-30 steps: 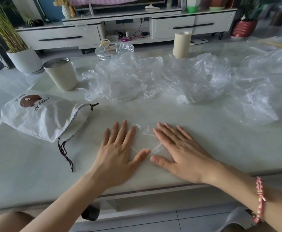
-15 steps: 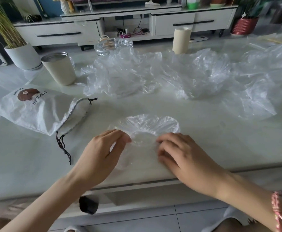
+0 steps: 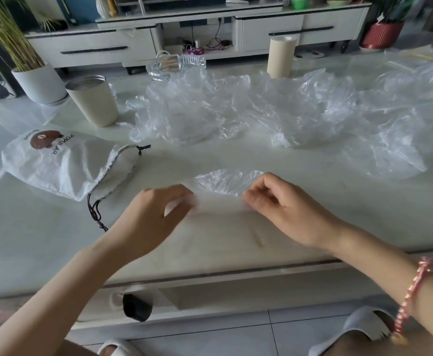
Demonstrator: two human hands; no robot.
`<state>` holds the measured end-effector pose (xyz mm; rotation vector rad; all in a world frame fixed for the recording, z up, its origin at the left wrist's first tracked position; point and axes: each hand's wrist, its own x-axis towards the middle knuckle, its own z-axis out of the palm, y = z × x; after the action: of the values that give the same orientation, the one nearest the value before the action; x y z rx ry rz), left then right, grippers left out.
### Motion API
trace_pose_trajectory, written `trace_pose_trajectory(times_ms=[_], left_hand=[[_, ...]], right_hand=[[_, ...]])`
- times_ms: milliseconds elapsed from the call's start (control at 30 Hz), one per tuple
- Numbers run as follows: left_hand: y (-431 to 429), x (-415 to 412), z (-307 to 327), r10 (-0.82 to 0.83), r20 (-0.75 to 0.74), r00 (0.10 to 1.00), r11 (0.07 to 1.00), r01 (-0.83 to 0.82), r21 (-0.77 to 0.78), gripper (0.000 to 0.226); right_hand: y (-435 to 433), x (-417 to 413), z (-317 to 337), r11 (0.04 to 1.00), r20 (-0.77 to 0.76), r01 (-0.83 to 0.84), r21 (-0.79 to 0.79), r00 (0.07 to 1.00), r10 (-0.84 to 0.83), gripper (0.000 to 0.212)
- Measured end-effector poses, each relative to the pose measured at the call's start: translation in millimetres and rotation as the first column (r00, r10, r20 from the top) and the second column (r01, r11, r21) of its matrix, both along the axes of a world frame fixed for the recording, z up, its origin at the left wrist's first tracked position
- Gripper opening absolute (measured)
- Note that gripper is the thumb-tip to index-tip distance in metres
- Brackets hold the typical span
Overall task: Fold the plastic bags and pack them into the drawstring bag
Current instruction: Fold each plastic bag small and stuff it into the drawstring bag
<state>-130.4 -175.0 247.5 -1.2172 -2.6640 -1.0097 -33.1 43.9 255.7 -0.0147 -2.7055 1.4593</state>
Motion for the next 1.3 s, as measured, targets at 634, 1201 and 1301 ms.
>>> trace_pose_trajectory(times_ms=[634, 1201, 1301], left_hand=[[58, -9, -8, 0.574, -0.169, 0.801, 0.753, -0.598, -0.276, 0.039], [33, -2, 42, 0.32, 0.591, 0.741, 0.838, -0.512, 0.187, 0.019], [35, 12, 70, 0.198, 0.598, 0.776, 0.915, -0.365, 0.171, 0.023]], right_hand=[[-6, -51, -19, 0.683, -0.211, 0.427, 0.593, 0.901, -0.38, 0.043], [43, -21, 11, 0.955, -0.002, 0.292, 0.055, 0.956, -0.293, 0.011], [40, -2, 47, 0.931, 0.003, 0.092, -0.353, 0.995, -0.098, 0.034]])
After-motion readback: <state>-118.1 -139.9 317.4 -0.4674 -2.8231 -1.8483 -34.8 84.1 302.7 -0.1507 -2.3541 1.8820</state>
